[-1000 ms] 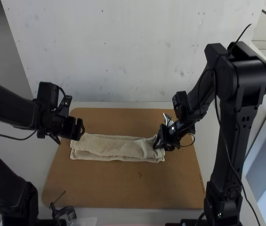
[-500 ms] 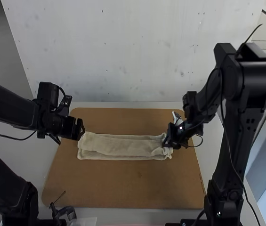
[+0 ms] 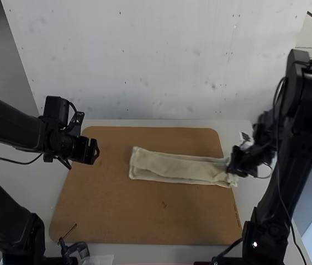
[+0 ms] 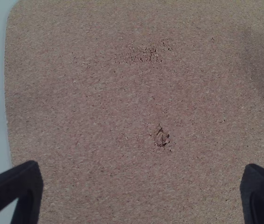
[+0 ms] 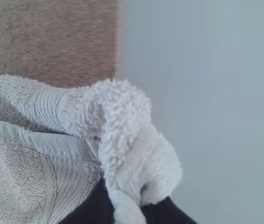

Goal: Fold the towel.

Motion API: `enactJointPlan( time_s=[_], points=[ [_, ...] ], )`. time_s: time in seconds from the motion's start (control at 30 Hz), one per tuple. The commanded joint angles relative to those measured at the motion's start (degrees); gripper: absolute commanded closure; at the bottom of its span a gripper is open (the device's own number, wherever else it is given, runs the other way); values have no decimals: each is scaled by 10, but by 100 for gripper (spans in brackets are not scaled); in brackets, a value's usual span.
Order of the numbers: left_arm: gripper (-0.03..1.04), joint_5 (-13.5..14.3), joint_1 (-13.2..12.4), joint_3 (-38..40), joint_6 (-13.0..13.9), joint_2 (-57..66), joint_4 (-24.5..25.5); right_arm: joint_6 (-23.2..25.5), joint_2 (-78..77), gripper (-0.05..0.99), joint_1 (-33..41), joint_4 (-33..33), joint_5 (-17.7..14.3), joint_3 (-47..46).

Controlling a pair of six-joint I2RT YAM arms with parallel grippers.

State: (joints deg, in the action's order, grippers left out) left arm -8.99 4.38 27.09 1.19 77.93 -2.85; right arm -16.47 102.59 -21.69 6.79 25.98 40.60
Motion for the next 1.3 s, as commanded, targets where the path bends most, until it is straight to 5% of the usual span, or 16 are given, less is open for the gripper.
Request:
enactJointPlan(
  time_s=[0.0, 0.23, 0.73, 1.27],
  points=[
    [7, -9, 1, -4, -4, -11, -5, -65, -7, 91, -56, 2, -16, 24],
    [7, -12, 0, -6, -4, -12, -6, -81, 5, 91, -133, -5, -27, 86],
    [7, -13, -1, -11, -5, -19, -6, -60, 60, 91, -137, -26, -73, 181],
    [8, -16, 1, -12, -5, -19, -11, 60, -100, 91, 82, 75, -64, 133]
  ],
)
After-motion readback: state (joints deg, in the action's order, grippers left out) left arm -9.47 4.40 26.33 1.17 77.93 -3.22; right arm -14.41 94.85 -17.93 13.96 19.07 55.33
